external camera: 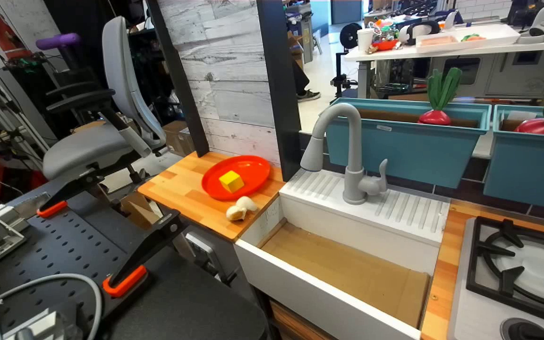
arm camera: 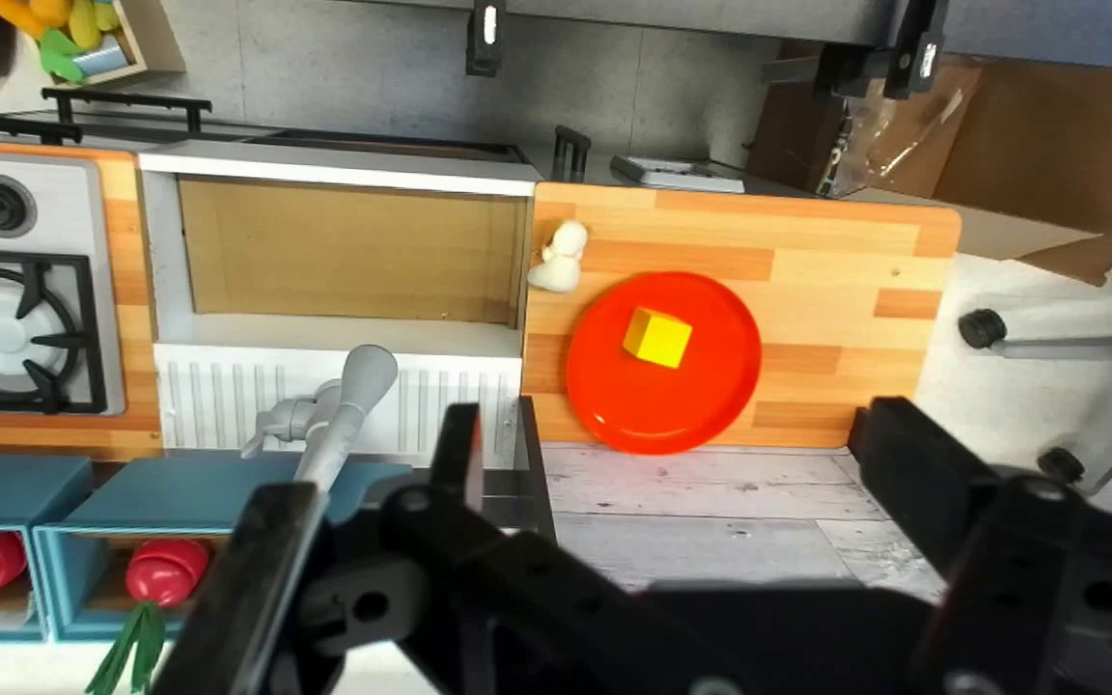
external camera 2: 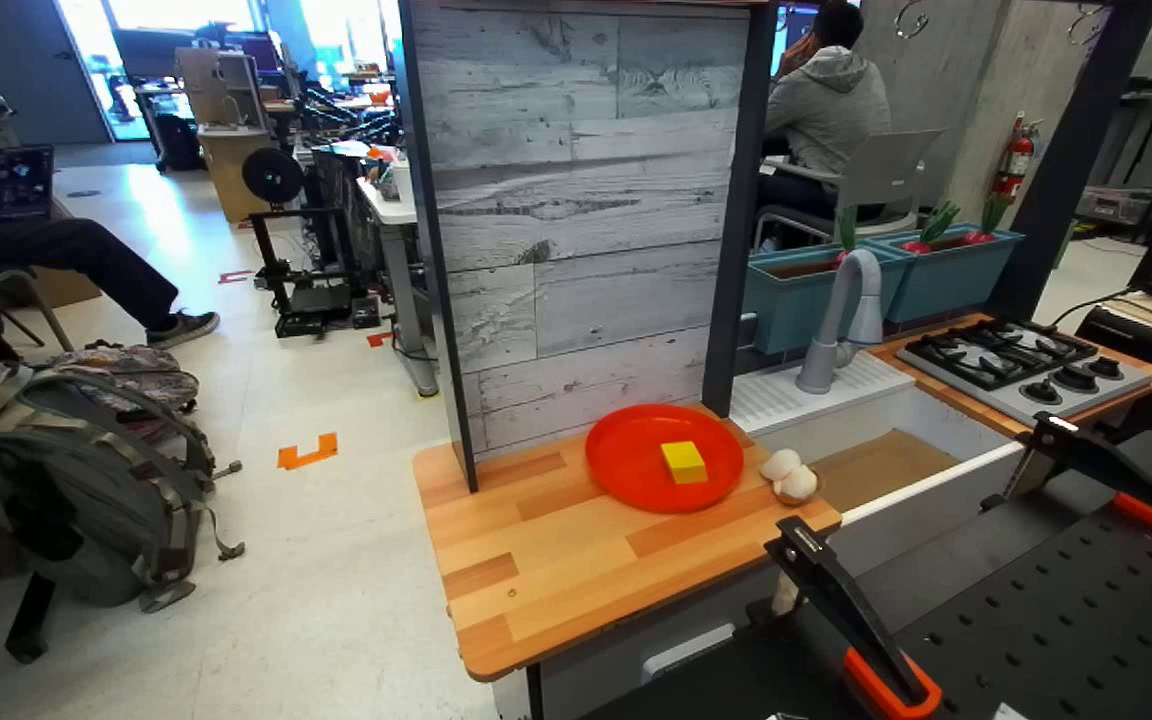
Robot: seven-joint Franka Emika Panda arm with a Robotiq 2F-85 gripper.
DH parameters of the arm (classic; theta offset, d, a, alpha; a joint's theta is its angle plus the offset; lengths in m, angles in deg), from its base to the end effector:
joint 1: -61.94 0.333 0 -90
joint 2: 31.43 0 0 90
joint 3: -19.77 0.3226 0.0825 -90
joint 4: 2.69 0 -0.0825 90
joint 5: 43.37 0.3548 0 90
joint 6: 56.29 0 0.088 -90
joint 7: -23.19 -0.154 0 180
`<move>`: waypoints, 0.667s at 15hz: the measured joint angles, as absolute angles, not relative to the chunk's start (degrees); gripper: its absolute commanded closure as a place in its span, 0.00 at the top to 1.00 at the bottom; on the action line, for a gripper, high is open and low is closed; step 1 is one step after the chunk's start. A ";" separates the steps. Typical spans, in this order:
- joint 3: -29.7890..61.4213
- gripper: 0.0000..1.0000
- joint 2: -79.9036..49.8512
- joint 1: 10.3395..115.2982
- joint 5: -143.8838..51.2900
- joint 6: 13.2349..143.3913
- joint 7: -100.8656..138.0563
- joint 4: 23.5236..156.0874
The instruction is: Remove the yellow block from the orange plate
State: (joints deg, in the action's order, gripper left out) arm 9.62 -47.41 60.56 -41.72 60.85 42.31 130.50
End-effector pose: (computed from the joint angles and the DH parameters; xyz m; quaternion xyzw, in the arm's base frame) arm 0.4235 -0.0850 0.4212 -0.9973 -0.0630 -0.0069 0.0365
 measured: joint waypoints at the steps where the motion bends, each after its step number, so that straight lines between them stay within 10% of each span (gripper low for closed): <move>1: 9.62 1.00 -47.41 60.56 -41.72 60.85 42.31 130.50; 10: 13.13 1.00 -42.09 60.64 -42.04 66.77 40.65 132.38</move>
